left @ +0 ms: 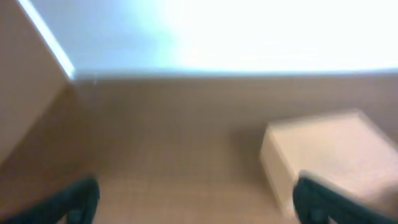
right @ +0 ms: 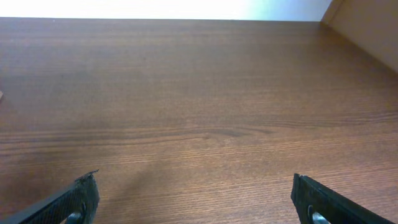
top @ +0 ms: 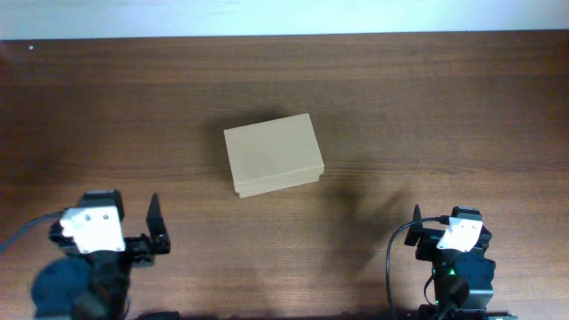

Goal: Pack container

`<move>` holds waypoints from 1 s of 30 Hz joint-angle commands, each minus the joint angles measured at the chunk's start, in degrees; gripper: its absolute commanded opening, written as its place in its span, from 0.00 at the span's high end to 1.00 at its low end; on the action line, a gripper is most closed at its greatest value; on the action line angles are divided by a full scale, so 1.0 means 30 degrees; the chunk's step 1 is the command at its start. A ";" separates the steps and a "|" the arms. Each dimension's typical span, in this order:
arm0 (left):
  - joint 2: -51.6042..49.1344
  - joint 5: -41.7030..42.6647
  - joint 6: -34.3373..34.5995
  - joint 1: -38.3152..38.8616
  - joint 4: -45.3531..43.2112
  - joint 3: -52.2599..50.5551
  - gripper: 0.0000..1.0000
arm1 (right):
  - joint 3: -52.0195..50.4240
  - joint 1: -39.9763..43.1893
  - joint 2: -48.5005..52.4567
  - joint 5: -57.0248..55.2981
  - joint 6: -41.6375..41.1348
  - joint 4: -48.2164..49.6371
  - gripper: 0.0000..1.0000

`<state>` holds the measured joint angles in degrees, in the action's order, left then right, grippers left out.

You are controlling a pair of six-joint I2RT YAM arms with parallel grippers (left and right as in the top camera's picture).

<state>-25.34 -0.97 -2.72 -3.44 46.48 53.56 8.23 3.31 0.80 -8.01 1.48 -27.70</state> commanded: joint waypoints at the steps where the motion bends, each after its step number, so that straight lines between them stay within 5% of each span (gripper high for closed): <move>1: 0.1953 0.2200 -0.0087 0.0022 -0.2739 -0.3759 0.00 | -0.0153 0.0124 -0.0219 -0.0044 -0.0160 0.0036 0.01; 15: 0.5967 0.3636 -0.0087 0.1290 -1.1358 -1.3260 0.00 | -0.0153 0.0124 -0.0219 -0.0044 -0.0160 0.0036 0.01; 30: 0.8357 0.4131 -0.0087 0.1311 -1.3566 -1.7325 0.00 | -0.0153 0.0124 -0.0219 -0.0044 -0.0160 0.0036 0.01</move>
<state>-1.19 10.39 -2.74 0.27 7.07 3.77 8.23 3.33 0.80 -8.01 1.52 -27.75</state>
